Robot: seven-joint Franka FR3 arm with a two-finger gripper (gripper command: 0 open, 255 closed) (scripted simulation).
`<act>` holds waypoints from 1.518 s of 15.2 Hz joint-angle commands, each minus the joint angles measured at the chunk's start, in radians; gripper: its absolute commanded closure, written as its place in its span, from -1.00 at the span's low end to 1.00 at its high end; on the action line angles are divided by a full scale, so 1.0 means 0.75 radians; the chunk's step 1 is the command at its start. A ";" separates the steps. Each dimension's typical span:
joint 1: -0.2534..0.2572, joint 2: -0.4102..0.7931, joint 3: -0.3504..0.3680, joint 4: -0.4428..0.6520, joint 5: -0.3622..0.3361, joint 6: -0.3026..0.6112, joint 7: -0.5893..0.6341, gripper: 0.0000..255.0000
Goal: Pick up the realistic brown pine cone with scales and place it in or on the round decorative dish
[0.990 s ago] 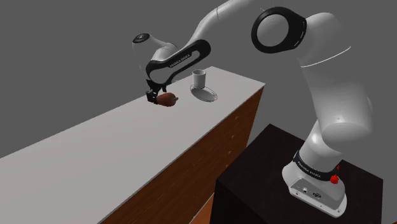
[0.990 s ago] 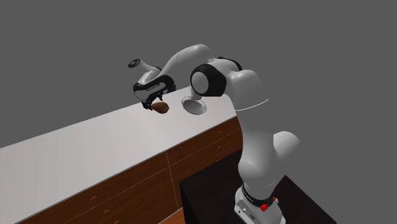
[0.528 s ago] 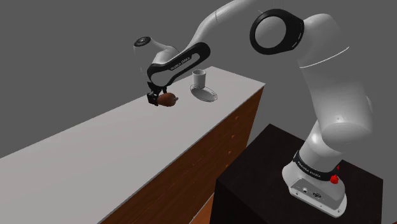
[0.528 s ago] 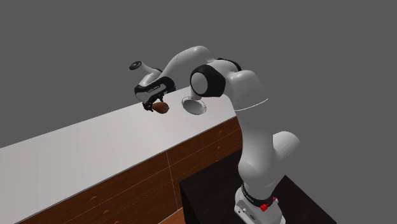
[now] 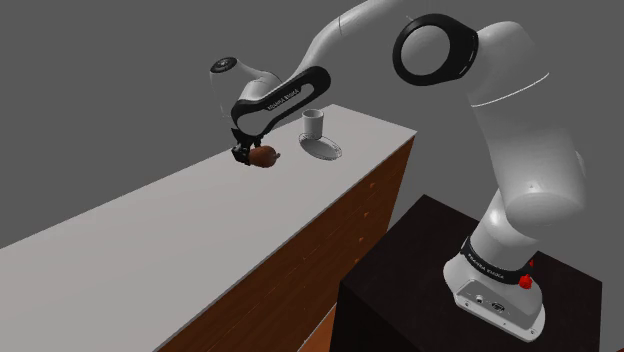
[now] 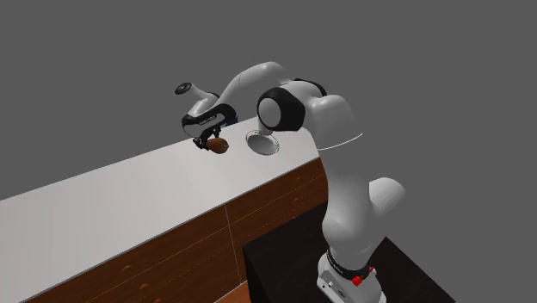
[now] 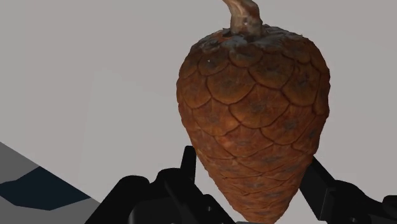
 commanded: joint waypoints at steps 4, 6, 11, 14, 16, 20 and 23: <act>0.000 0.002 -0.001 0.000 0.000 -0.001 0.000 1.00; -0.002 -0.016 0.005 0.007 0.009 -0.024 -0.011 1.00; -0.006 -0.056 0.018 0.031 0.030 -0.083 -0.038 1.00; -0.008 -0.077 0.024 0.049 0.043 -0.121 -0.055 1.00; -0.009 -0.090 0.029 0.064 0.051 -0.146 -0.066 1.00; -0.009 -0.113 0.036 0.097 0.066 -0.199 -0.088 1.00; -0.008 -0.128 0.041 0.126 0.077 -0.240 -0.105 1.00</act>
